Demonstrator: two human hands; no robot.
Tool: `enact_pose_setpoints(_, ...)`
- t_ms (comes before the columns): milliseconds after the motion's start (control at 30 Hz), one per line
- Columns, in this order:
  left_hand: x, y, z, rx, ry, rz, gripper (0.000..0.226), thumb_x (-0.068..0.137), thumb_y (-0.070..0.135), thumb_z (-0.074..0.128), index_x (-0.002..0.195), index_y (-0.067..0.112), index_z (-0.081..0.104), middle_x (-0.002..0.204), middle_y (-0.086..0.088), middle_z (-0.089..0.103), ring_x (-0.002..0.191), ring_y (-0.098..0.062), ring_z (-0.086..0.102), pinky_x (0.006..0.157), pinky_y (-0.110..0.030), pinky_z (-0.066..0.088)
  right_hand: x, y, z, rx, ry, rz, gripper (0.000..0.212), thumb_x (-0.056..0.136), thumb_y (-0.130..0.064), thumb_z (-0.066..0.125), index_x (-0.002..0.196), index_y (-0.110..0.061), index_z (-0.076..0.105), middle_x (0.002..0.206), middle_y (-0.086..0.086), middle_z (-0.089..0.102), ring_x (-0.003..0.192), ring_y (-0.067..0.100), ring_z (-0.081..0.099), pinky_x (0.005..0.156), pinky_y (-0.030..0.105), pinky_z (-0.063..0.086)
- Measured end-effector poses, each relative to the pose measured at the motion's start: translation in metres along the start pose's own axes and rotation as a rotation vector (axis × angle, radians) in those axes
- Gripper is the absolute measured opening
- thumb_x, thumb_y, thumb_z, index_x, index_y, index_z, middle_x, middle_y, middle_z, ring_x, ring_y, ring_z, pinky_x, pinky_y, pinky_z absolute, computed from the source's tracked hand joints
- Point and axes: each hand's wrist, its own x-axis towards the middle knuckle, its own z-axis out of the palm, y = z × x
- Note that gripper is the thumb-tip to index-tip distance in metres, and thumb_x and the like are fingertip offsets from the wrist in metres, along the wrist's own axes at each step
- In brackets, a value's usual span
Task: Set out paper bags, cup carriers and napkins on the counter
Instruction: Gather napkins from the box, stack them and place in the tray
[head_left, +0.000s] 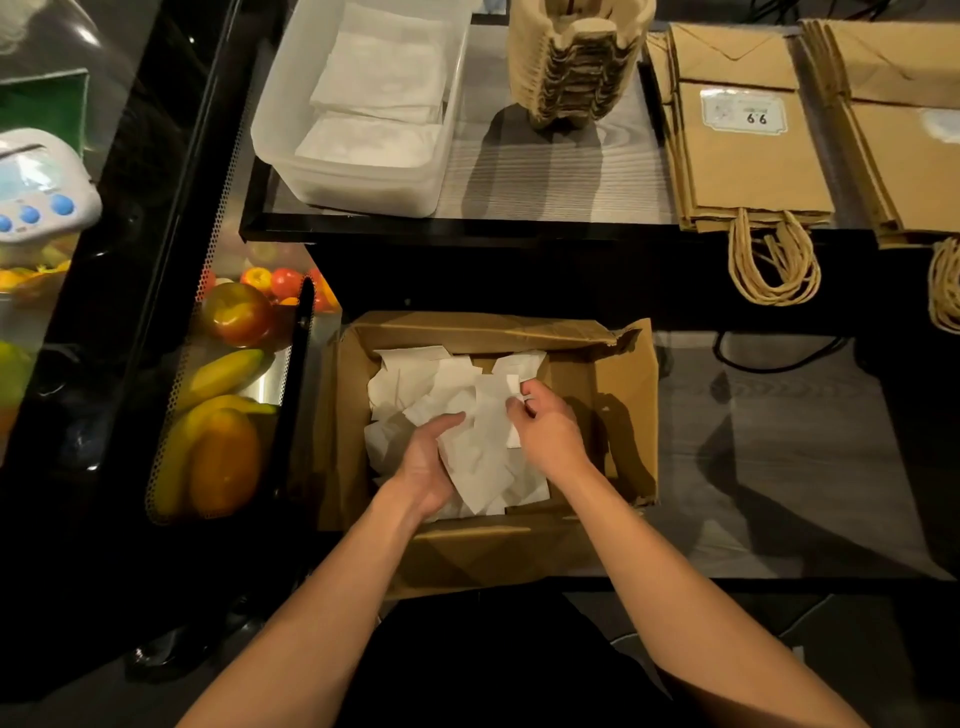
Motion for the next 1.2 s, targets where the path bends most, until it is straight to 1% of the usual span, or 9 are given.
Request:
enact_pose_setpoints(67,0.0,0.0,0.0,0.037,-0.025,-0.008,0.02,0.094,0.015,0.063,0.114,0.012,0.067,0.097,-0.012,0.078,0.095,-0.033,0.069,0.084,-0.042,0.055,0.001,-0.001,-0.002,0.104,-0.017,0.064,0.036,0.107,-0.032,0.049,0.141,-0.02,0.049,0.132,0.003,0.058,0.099,0.007,0.059,0.078,0.022,0.051)
enact_pose_setpoints(167,0.001,-0.001,0.0,0.11,0.005,-0.03,0.01,0.098,0.013,0.06,0.108,0.011,0.063,0.089,-0.011,0.077,0.096,-0.032,0.067,0.089,-0.043,0.052,0.001,0.002,-0.005,0.164,0.033,0.097,0.041,0.107,-0.035,0.048,0.145,-0.023,0.045,0.142,0.001,0.053,0.129,0.022,0.053,0.094,0.032,0.052)
enact_pose_setpoints(267,0.004,-0.001,-0.002,0.118,0.025,-0.032,0.009,0.099,0.013,0.06,0.108,0.014,0.06,0.1,-0.013,0.072,0.098,-0.033,0.066,0.096,-0.047,0.05,0.0,0.001,-0.013,0.317,0.083,0.054,0.013,0.107,-0.029,0.05,0.117,-0.024,0.056,0.111,-0.011,0.059,0.107,0.013,0.059,0.075,0.02,0.047)
enact_pose_setpoints(367,0.007,0.001,-0.004,0.102,0.04,-0.026,0.013,0.099,0.01,0.06,0.112,0.013,0.06,0.104,-0.015,0.072,0.101,-0.035,0.066,0.1,-0.049,0.049,0.002,-0.001,-0.025,0.385,-0.077,-0.003,0.009,0.106,-0.024,0.053,0.111,-0.03,0.058,0.109,-0.014,0.058,0.1,0.004,0.057,0.071,0.016,0.045)
enact_pose_setpoints(533,0.003,0.005,-0.004,0.101,0.026,-0.023,0.024,0.097,0.015,0.06,0.12,0.009,0.062,0.111,-0.017,0.073,0.105,-0.036,0.066,0.099,-0.048,0.051,0.004,-0.004,-0.024,-0.209,-0.367,-0.092,0.022,0.105,-0.03,0.052,0.126,-0.026,0.058,0.122,-0.008,0.056,0.108,0.012,0.057,0.091,0.032,0.053)
enact_pose_setpoints(600,0.003,0.007,-0.005,0.093,0.01,-0.035,0.033,0.095,0.017,0.061,0.127,0.007,0.062,0.117,-0.019,0.073,0.111,-0.038,0.066,0.101,-0.049,0.052,0.004,-0.006,-0.017,-0.324,-0.346,-0.134,0.023,0.103,-0.029,0.054,0.126,-0.027,0.056,0.124,-0.007,0.058,0.108,0.014,0.058,0.093,0.035,0.055)
enact_pose_setpoints(800,0.001,0.011,-0.008,0.018,0.002,-0.016,0.025,0.1,0.023,0.057,0.121,0.013,0.064,0.099,-0.013,0.078,0.101,-0.034,0.068,0.085,-0.046,0.056,0.004,-0.002,-0.01,-0.234,-0.271,-0.08,0.032,0.098,-0.036,0.065,0.128,-0.031,0.056,0.121,-0.01,0.056,0.111,0.015,0.058,0.085,0.028,0.056)
enact_pose_setpoints(1033,0.002,0.011,-0.003,0.064,0.035,-0.048,0.021,0.102,0.03,0.057,0.116,0.016,0.064,0.106,-0.015,0.075,0.104,-0.035,0.067,0.099,-0.049,0.051,0.003,0.0,-0.007,-0.28,-0.3,-0.134,0.037,0.1,-0.038,0.061,0.135,-0.026,0.059,0.126,-0.009,0.056,0.113,0.014,0.056,0.094,0.032,0.055)
enact_pose_setpoints(1200,0.006,0.012,-0.006,-0.008,0.097,-0.021,0.017,0.099,0.023,0.063,0.113,0.014,0.065,0.11,-0.015,0.074,0.105,-0.036,0.067,0.096,-0.047,0.051,0.006,0.008,-0.012,-0.127,-0.132,-0.104,0.032,0.102,-0.041,0.055,0.132,-0.029,0.059,0.121,-0.013,0.055,0.114,0.011,0.054,0.079,0.023,0.05)
